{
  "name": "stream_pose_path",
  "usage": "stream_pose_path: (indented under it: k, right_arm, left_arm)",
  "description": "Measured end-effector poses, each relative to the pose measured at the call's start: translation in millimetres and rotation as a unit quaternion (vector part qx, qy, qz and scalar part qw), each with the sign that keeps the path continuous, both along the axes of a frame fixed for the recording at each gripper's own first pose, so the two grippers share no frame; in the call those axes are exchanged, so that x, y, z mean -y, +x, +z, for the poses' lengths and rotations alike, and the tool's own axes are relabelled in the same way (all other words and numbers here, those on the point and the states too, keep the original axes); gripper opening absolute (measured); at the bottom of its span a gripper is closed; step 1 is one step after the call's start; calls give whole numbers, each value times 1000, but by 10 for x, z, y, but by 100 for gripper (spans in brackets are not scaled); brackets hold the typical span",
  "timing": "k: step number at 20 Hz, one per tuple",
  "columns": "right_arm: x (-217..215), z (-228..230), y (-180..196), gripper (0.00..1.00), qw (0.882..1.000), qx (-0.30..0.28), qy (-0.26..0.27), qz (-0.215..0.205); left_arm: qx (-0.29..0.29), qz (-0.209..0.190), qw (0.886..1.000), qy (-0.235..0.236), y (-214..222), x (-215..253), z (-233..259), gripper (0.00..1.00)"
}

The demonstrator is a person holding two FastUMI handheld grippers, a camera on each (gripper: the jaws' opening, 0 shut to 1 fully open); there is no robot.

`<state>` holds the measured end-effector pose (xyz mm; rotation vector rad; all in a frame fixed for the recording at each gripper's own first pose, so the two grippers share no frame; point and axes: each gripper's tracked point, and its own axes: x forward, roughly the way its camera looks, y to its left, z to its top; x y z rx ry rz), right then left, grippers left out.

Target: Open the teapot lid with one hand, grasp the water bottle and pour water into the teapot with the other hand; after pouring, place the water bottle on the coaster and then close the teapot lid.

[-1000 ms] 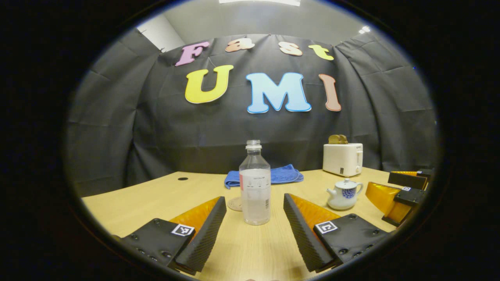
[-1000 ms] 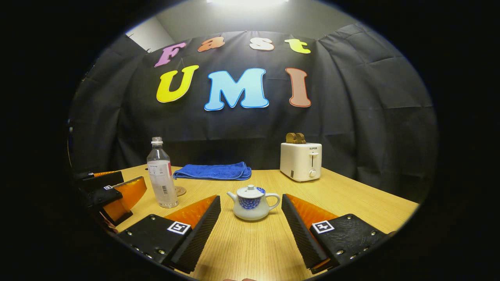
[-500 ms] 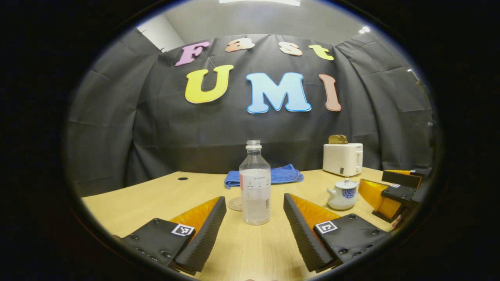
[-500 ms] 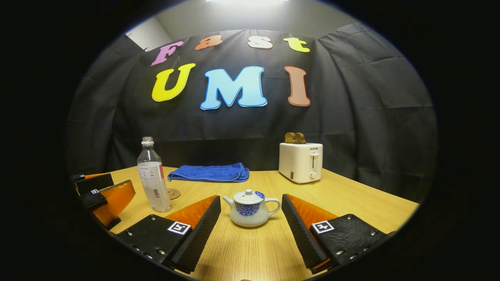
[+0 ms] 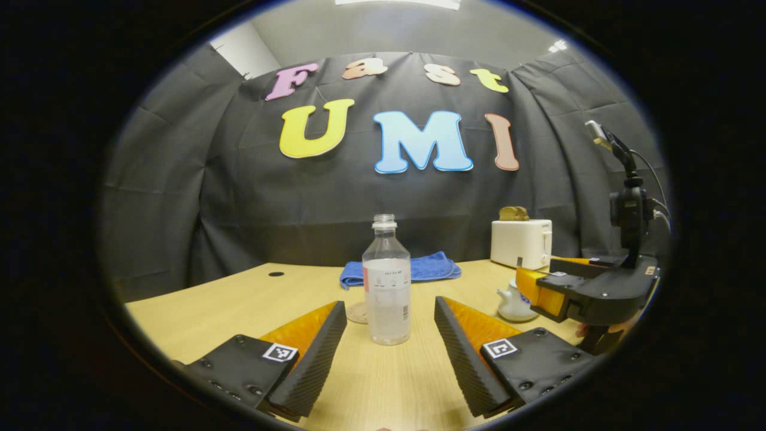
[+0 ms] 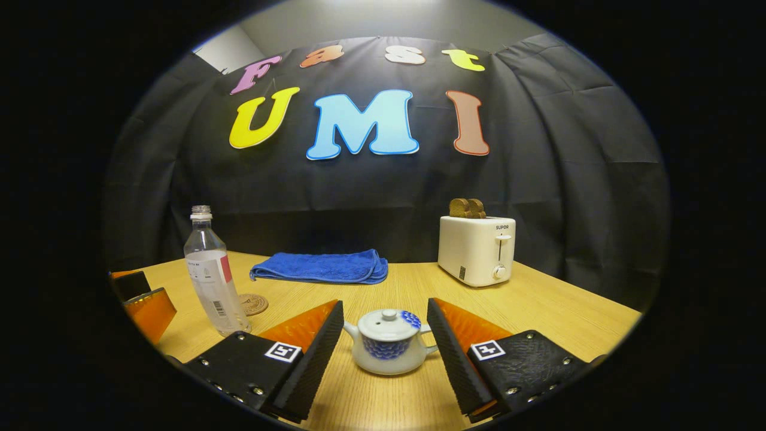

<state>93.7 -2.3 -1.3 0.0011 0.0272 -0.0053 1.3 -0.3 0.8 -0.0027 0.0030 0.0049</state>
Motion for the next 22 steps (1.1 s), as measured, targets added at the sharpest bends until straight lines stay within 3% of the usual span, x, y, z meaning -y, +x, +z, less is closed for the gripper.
stream_pose_path:
  k: [5, 6, 8, 10, 22]
  right_arm:
    - [-39, -78, 120, 73, 999, -30, -13, 5]
    - [-31, -102, 195, 61, 999, -38, -14, 5]
    - [-61, -149, 268, 55, 999, -46, -17, 2]
    - [-44, -118, 265, 41, 999, -47, -19, 0]
    - [-31, -96, 273, 41, 998, -53, -16, -18]
  left_arm:
    - [-1, -1, 1000, 0, -15, -1, -10, 100]
    - [-1, -1, 1000, 0, -19, -4, -1, 100]
    - [0, -3, 1000, 0, -5, 13, -2, 100]
    - [0, -5, 1000, 0, -11, 14, 5, 100]
    - [0, -10, 1000, 0, -2, 24, -1, 100]
